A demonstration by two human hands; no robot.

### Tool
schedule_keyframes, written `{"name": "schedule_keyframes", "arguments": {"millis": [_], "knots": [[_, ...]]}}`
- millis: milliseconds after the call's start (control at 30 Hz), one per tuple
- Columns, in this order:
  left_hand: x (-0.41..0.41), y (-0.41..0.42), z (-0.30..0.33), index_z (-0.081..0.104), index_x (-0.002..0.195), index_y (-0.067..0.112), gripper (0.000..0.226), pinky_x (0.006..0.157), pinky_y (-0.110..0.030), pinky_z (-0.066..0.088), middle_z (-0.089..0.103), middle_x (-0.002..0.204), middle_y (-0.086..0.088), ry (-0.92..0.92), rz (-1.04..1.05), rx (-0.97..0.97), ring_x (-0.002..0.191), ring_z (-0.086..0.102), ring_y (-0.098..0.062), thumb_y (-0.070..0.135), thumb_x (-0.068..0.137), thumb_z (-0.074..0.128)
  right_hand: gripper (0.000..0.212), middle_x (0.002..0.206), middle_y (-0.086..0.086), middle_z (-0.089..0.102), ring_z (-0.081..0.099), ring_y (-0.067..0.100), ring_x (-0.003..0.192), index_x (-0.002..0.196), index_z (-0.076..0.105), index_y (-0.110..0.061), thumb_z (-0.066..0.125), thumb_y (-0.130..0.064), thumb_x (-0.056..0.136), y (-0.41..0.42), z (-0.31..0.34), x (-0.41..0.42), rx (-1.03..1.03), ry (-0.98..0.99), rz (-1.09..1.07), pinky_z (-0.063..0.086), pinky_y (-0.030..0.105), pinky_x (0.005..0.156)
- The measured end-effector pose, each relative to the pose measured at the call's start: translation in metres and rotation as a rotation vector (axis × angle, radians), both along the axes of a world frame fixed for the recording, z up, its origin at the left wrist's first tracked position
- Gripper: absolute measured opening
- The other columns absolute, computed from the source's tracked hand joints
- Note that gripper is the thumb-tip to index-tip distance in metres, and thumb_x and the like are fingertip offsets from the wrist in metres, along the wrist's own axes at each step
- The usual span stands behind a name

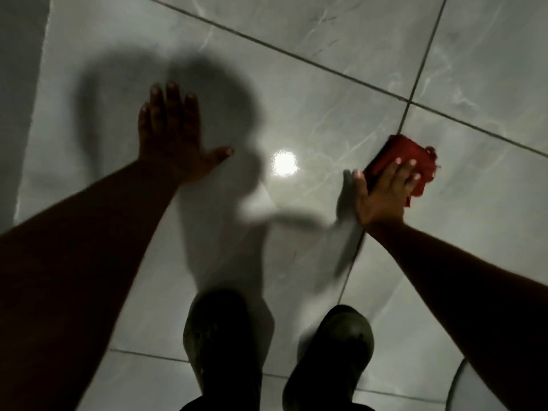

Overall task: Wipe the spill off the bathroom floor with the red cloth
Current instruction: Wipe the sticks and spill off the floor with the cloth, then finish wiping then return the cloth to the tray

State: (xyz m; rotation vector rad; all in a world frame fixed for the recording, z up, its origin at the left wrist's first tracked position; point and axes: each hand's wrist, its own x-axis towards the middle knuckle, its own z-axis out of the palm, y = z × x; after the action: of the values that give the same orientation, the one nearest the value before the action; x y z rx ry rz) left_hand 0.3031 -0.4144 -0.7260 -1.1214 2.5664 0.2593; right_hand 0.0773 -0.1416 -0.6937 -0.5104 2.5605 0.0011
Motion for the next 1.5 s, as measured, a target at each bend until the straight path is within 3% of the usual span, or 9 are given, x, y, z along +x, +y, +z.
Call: {"name": "schedule_keyframes", "arguments": {"millis": [133,433,567,667,800,967,1167,1367,1500], "knots": [[-0.003,0.006,-0.002,-0.004,0.153,0.015,0.114,0.117,-0.057,0.006,-0.006,0.162,-0.02,-0.019,0.042,0.038,0.148,-0.005,-0.043,0.088,0.07,0.022,0.097,0.16,0.028,-0.007,-0.011,0.045,0.147,0.15,-0.001,0.003,0.022,-0.07,0.089,-0.089,-0.009,0.05,-0.016,-0.018,-0.289,-0.014,0.052,0.117],[0.041,-0.004,0.005,0.01,0.154,0.009,0.089,0.118,-0.055,0.012,0.009,0.161,-0.024,0.027,-0.123,-0.068,0.148,0.009,-0.045,0.067,0.09,0.03,0.082,0.162,0.016,0.01,0.003,0.04,0.149,0.152,0.017,-0.009,0.041,-0.059,0.092,-0.032,-0.006,0.077,-0.252,-0.145,0.838,0.018,0.054,0.12],[0.04,-0.003,0.006,0.007,0.154,0.006,0.089,0.119,-0.055,0.008,0.005,0.161,-0.026,0.014,-0.13,-0.053,0.148,0.004,-0.046,0.064,0.092,0.031,0.089,0.162,0.019,-0.001,-0.007,0.041,0.149,0.152,0.008,-0.007,0.048,-0.057,0.091,0.054,0.007,0.04,-0.025,-0.167,0.487,0.003,0.051,0.12],[0.038,-0.003,0.008,0.006,0.154,0.005,0.09,0.118,-0.056,0.007,0.005,0.16,-0.026,0.013,-0.124,-0.012,0.147,0.004,-0.047,0.065,0.091,0.031,0.072,0.146,0.048,0.02,0.016,0.07,0.132,0.143,0.026,0.011,0.045,-0.042,0.098,0.046,0.003,0.028,-0.009,-0.111,0.183,0.012,0.069,0.109],[0.038,-0.003,0.007,0.005,0.154,0.006,0.09,0.117,-0.058,0.006,0.003,0.16,-0.027,0.013,-0.12,0.008,0.147,0.002,-0.048,0.065,0.091,0.03,0.097,0.159,0.031,-0.005,-0.006,0.054,0.144,0.15,0.0,0.002,0.035,-0.067,0.091,-0.05,-0.017,0.015,0.019,-0.012,-0.458,-0.005,0.058,0.118],[0.04,-0.003,0.008,0.006,0.154,0.006,0.092,0.116,-0.056,0.01,0.004,0.16,-0.026,-0.005,-0.107,0.016,0.147,0.004,-0.048,0.067,0.087,0.022,0.101,0.158,0.032,-0.004,-0.01,0.052,0.144,0.149,0.001,0.004,0.017,-0.07,0.083,-0.109,-0.022,0.068,-0.132,-0.033,0.148,-0.008,0.057,0.117],[0.027,-0.002,0.025,0.007,0.154,0.009,0.092,0.117,-0.06,0.007,0.003,0.162,-0.022,-0.108,-0.031,0.046,0.148,0.003,-0.044,0.065,0.088,0.038,0.088,0.161,0.021,0.012,0.005,0.046,0.148,0.151,0.017,-0.006,0.043,-0.063,0.089,-0.03,0.005,0.121,-0.162,-0.17,0.689,0.02,0.057,0.118],[-0.009,0.056,0.062,0.027,0.149,0.006,0.072,0.113,-0.053,0.022,0.011,0.161,-0.023,-0.078,-0.016,0.17,0.146,0.014,-0.045,0.045,0.092,0.049,0.082,0.162,0.018,-0.009,-0.012,0.04,0.148,0.153,0.002,-0.009,0.042,-0.053,0.095,0.012,0.014,0.064,-0.069,-0.236,0.256,0.003,0.051,0.122],[-0.056,0.114,0.072,0.051,0.133,0.011,0.047,0.106,-0.043,0.039,0.048,0.142,-0.016,0.01,0.075,0.448,0.129,0.045,-0.037,0.037,0.094,0.047,0.056,0.155,0.02,0.031,0.031,0.036,0.142,0.145,0.036,-0.009,0.043,-0.04,0.099,0.012,0.036,0.031,-0.276,-0.14,0.07,0.034,0.048,0.113]]}}
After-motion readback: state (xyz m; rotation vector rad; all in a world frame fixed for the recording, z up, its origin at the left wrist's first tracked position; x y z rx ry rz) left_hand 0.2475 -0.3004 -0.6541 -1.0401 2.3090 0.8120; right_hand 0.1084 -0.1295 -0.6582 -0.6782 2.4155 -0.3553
